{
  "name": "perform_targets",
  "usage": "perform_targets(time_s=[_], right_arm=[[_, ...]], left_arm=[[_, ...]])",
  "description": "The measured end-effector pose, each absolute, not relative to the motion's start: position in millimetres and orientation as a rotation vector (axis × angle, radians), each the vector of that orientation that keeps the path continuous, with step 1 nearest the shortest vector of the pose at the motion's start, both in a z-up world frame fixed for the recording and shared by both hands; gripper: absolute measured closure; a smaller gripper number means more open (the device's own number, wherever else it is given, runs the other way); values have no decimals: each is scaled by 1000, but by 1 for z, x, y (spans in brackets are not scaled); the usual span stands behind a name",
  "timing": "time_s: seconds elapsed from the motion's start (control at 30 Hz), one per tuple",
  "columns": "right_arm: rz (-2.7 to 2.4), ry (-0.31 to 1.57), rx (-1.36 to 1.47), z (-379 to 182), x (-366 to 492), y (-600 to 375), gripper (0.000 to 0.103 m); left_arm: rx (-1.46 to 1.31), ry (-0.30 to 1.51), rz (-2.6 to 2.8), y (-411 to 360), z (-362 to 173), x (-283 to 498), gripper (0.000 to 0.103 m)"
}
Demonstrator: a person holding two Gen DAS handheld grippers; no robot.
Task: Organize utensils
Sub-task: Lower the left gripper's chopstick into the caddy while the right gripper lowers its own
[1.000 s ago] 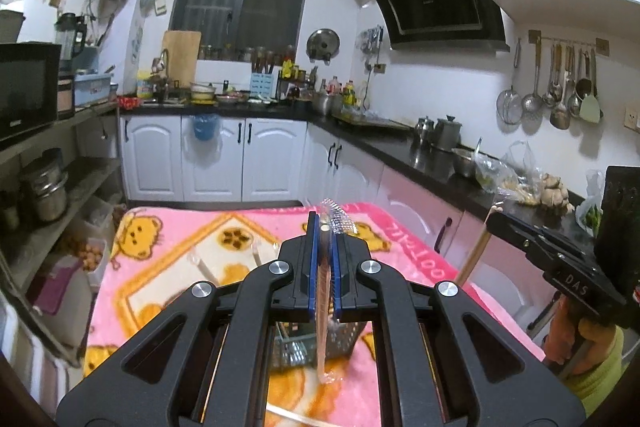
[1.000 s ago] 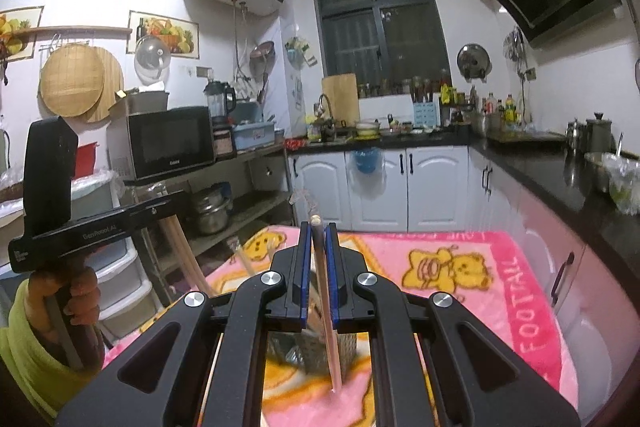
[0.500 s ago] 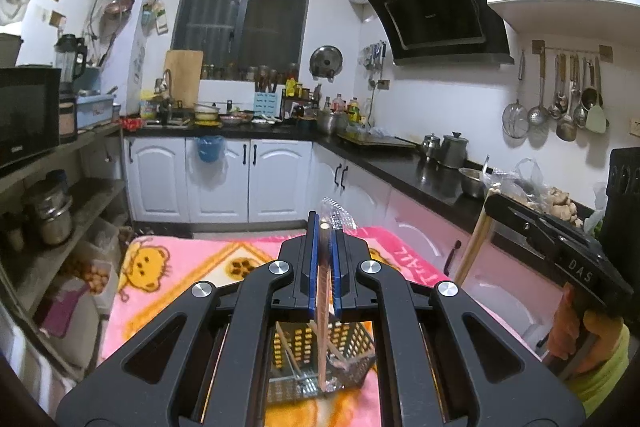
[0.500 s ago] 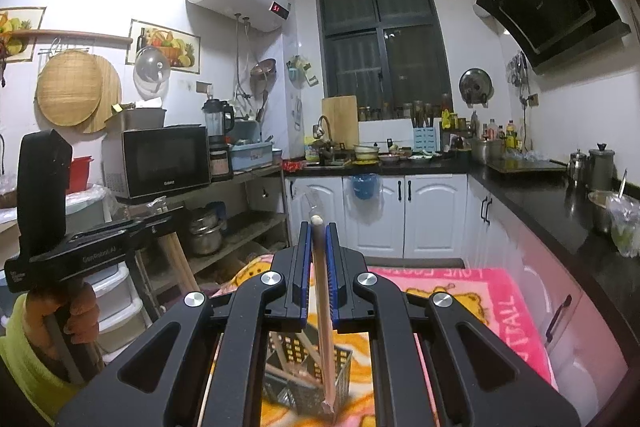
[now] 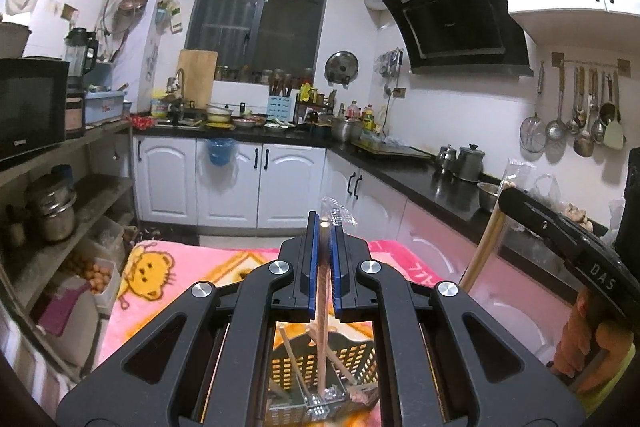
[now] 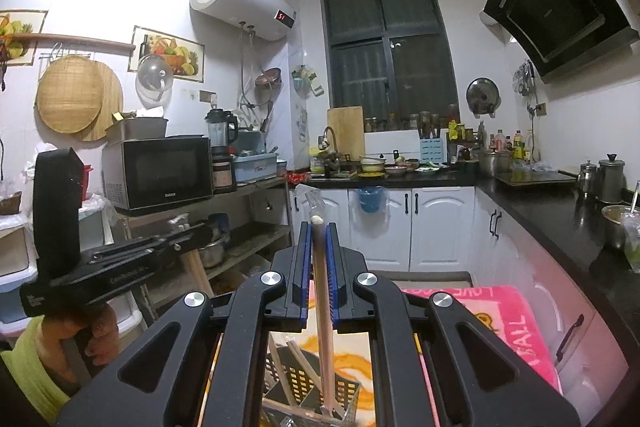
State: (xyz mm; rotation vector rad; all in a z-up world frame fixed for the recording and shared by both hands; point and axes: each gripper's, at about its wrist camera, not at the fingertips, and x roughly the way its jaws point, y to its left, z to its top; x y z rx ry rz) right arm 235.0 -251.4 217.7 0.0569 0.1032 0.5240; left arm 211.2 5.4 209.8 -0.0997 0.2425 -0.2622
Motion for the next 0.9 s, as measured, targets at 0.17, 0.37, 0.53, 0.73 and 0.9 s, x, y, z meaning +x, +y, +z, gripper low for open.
perform_targets(time_s=[0.17,0.37,0.53,0.73,0.9], right_arm=[[542,107,56,218,244,-246,96],[540,123,60,214,253,-240,96],[534,138,51,206,258,-231,96],[526,161,52,194,267,-225,95],[512,193,50,182,276,-222,95]], left_arm=[[-101,259,-254,0,203,221,100],[-120,266,-249,4,196,232,100],[-129,272,-247,4,187,239,100],[-150,289,-266,2,171,248,100],[-147,314,-277,-3,158,255,100]])
